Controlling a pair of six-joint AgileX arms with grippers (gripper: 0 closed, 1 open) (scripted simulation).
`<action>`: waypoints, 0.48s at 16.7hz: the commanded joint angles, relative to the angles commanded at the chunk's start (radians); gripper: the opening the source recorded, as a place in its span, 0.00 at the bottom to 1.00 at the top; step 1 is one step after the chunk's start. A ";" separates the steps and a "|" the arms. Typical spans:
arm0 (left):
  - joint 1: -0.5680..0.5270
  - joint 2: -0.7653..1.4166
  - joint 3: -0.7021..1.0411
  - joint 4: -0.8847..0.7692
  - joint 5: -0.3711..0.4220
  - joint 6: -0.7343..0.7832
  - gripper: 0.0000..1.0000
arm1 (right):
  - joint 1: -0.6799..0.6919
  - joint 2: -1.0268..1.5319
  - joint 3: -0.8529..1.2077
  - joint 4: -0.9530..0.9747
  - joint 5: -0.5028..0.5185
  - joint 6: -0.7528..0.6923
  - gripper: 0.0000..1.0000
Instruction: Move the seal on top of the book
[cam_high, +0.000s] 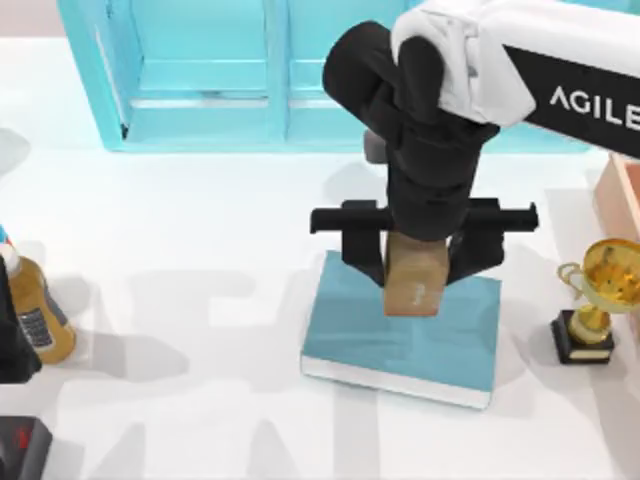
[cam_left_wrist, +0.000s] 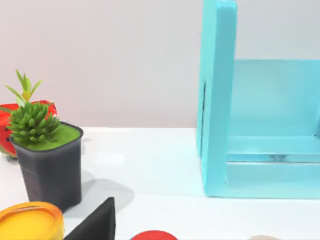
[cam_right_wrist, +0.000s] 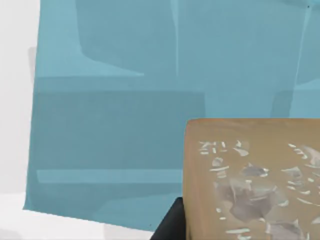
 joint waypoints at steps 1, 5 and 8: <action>0.000 0.000 0.000 0.000 0.000 0.000 1.00 | 0.000 0.000 0.000 0.000 0.000 0.000 0.00; 0.000 0.000 0.000 0.000 0.000 0.000 1.00 | 0.000 0.000 0.000 0.000 0.000 0.000 0.30; 0.000 0.000 0.000 0.000 0.000 0.000 1.00 | 0.000 0.000 0.000 0.000 0.000 0.000 0.53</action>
